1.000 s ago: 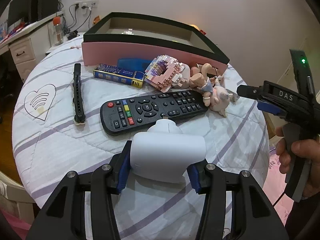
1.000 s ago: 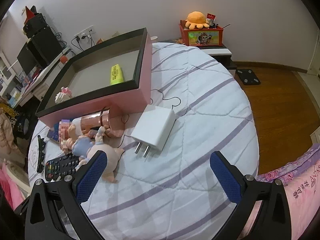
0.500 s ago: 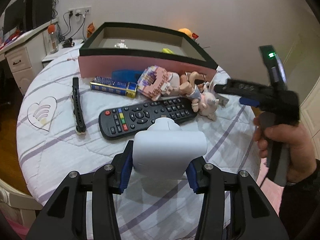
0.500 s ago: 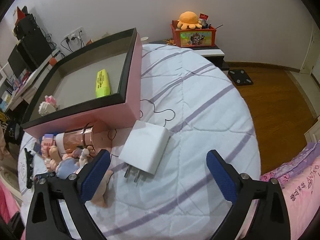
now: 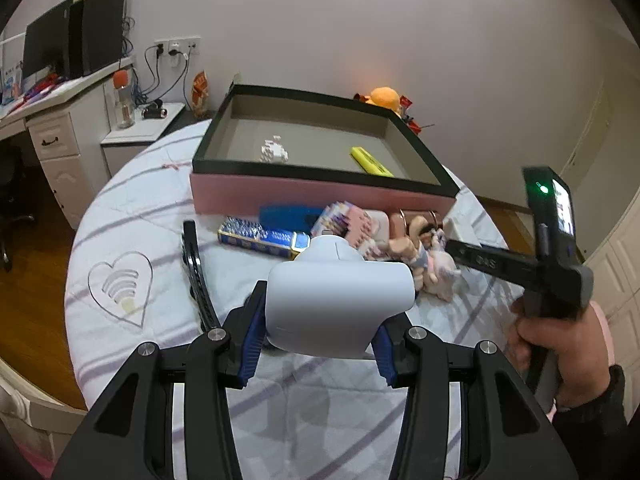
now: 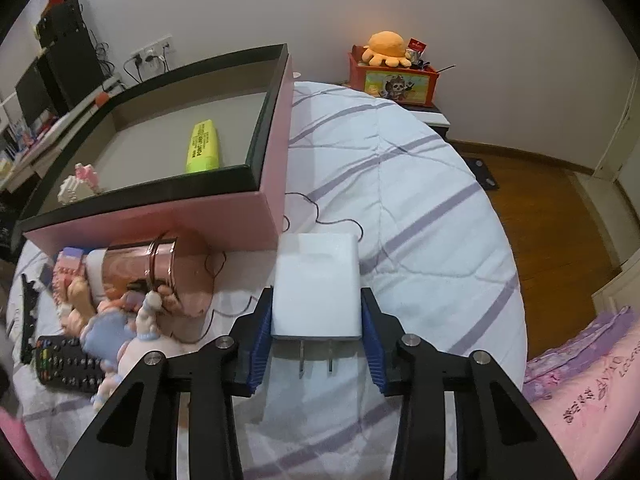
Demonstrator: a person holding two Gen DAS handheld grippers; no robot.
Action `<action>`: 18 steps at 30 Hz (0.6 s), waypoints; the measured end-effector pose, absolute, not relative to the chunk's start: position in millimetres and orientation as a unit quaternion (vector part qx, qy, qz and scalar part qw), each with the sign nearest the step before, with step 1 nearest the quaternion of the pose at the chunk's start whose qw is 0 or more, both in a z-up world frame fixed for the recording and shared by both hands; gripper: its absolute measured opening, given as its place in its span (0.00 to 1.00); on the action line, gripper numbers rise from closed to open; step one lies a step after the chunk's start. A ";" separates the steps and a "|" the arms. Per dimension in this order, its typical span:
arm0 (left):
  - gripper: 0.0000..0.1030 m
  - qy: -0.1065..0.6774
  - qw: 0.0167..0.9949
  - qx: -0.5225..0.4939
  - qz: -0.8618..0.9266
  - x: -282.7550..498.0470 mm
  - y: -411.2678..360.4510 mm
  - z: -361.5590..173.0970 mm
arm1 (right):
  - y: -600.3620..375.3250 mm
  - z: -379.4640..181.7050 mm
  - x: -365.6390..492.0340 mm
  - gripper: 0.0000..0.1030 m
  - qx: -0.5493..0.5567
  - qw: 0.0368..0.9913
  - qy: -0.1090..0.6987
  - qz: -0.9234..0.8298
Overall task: Organize rigid objects
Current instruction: 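Carry the white cylinder and charger into the box and release both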
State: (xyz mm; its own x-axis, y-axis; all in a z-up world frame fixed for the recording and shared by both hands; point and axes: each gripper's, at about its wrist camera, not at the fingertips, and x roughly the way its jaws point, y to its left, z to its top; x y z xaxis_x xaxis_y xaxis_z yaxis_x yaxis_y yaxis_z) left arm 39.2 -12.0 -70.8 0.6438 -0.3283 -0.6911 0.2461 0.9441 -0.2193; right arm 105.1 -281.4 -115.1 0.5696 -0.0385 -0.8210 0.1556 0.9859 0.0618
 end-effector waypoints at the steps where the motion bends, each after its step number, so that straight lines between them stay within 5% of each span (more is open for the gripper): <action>1: 0.45 0.390 0.905 -0.052 -0.159 41.0 -11.5 -69.8 | -282.9 -114.1 103.1 0.40 0.068 0.884 0.460 -0.051; 18: 0.45 0.351 0.923 -0.042 -0.154 95.9 0.3 -24.9 | -256.5 -21.8 108.3 0.40 0.053 0.919 0.390 0.021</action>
State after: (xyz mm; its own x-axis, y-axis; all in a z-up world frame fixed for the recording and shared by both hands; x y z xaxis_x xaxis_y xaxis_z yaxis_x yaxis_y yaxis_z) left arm 95.9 0.2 -24.9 0.7064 -0.3136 -0.6346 0.2551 0.9490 -0.1851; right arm 108.3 -256.5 -21.8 0.6950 0.0797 -0.7145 0.0034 0.9935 0.1141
